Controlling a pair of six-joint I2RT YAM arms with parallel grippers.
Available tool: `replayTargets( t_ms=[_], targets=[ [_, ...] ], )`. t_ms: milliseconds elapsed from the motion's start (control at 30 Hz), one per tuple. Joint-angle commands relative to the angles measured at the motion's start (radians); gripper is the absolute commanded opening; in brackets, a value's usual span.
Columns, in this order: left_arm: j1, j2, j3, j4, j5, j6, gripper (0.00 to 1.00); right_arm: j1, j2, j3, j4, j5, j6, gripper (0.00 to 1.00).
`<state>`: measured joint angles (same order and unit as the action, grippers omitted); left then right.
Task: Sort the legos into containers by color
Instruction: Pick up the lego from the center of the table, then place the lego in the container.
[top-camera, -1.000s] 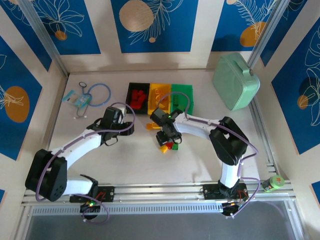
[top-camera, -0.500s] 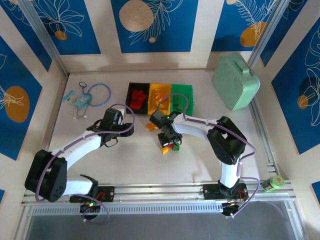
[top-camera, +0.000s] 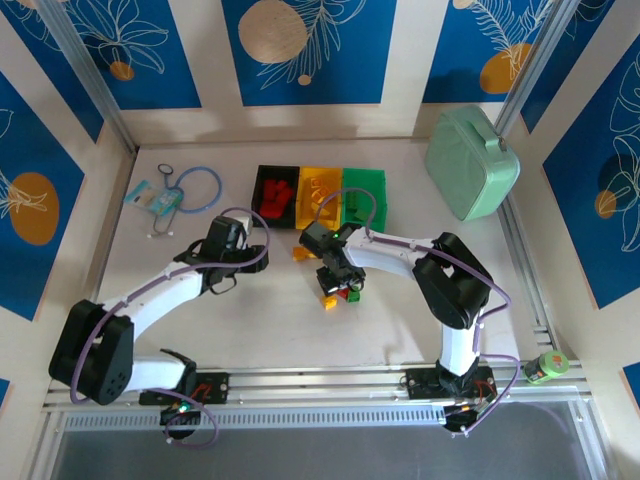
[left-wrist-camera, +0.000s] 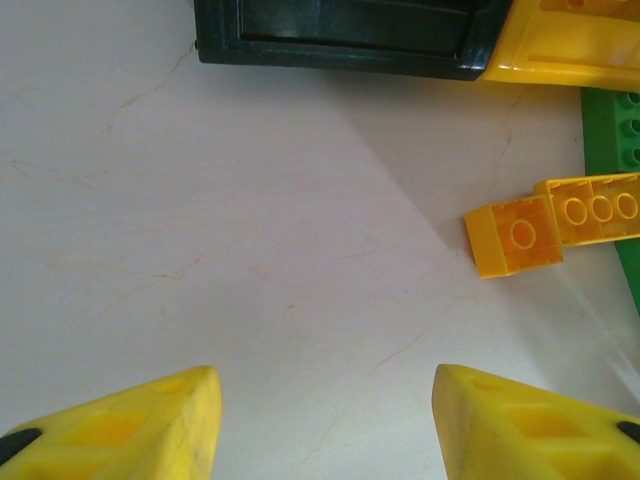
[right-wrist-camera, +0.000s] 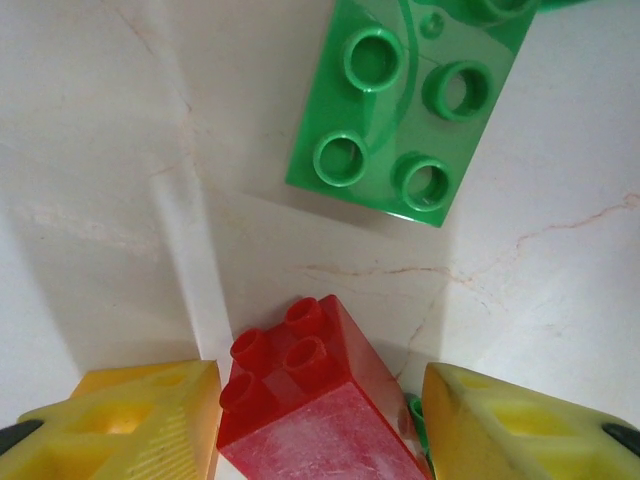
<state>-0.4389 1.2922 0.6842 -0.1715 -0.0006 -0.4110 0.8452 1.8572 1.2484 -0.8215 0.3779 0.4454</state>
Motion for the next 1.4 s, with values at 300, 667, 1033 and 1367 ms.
replayTargets(
  t_ms=[300,667,1033,1367],
  targets=[
    [-0.015,-0.033,-0.031,0.019,0.002,-0.017,0.57,0.012,-0.006,-0.042,-0.018,-0.016,0.028,0.52],
    [-0.020,-0.052,-0.052,0.032,-0.030,-0.035,0.53,0.006,-0.111,0.038,-0.040,0.006,0.018,0.34],
    [-0.119,-0.113,-0.179,0.105,-0.061,-0.117,0.52,-0.080,-0.025,0.418,-0.024,-0.114,0.015,0.34],
    [-0.171,-0.213,-0.287,0.113,-0.081,-0.154,0.52,-0.089,0.286,0.879,-0.114,-0.142,0.008,0.34]
  ],
)
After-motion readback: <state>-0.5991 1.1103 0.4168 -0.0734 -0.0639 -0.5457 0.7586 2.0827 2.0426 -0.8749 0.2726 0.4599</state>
